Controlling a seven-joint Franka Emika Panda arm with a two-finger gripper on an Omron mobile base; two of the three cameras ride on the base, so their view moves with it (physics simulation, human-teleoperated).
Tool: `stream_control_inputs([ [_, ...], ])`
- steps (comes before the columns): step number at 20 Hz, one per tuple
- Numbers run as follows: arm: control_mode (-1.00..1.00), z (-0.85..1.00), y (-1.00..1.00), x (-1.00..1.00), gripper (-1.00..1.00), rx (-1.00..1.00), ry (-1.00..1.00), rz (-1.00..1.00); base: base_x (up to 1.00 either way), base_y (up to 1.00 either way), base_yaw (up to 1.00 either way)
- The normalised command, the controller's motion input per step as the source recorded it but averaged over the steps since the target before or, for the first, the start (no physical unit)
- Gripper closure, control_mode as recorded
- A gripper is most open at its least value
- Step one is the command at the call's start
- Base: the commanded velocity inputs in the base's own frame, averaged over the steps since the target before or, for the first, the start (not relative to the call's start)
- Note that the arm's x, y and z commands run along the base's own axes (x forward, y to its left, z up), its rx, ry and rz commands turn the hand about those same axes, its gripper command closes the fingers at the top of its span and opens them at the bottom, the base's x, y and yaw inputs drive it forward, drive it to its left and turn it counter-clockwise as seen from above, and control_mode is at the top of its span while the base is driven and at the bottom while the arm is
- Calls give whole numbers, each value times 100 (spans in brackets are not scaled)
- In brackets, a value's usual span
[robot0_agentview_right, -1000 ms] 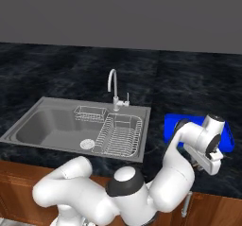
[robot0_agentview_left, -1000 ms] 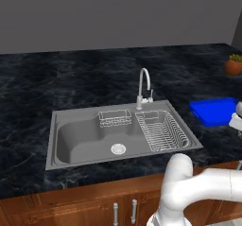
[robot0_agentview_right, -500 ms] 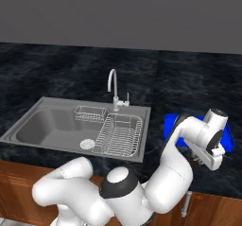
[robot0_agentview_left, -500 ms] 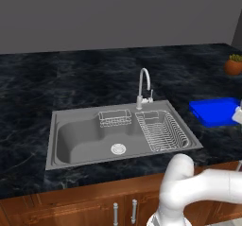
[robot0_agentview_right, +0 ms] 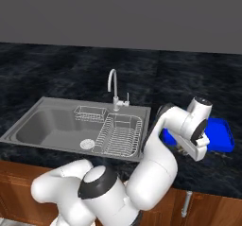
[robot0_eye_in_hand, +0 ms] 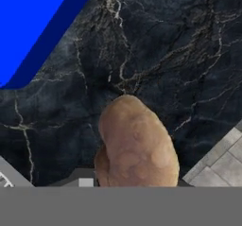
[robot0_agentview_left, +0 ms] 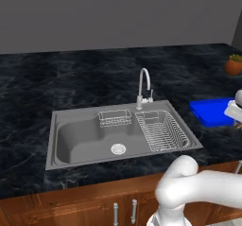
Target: Pick up all produce items and place them in the sink. Turn on the sink faucet to wash them. Then turn the sink off and put them in the tray.
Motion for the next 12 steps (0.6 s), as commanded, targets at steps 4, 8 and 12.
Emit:
stream_control_inputs([
  [4, -100, 32, 94, -1, 100, -2, 0, 6, 0, 0, 0],
  [8, -100, 24, 95, -6, 100, -2, 0, 6, 0, 0, 0],
  [12, -100, 14, 95, -12, 100, -2, -1, 4, 0, 0, 0],
])
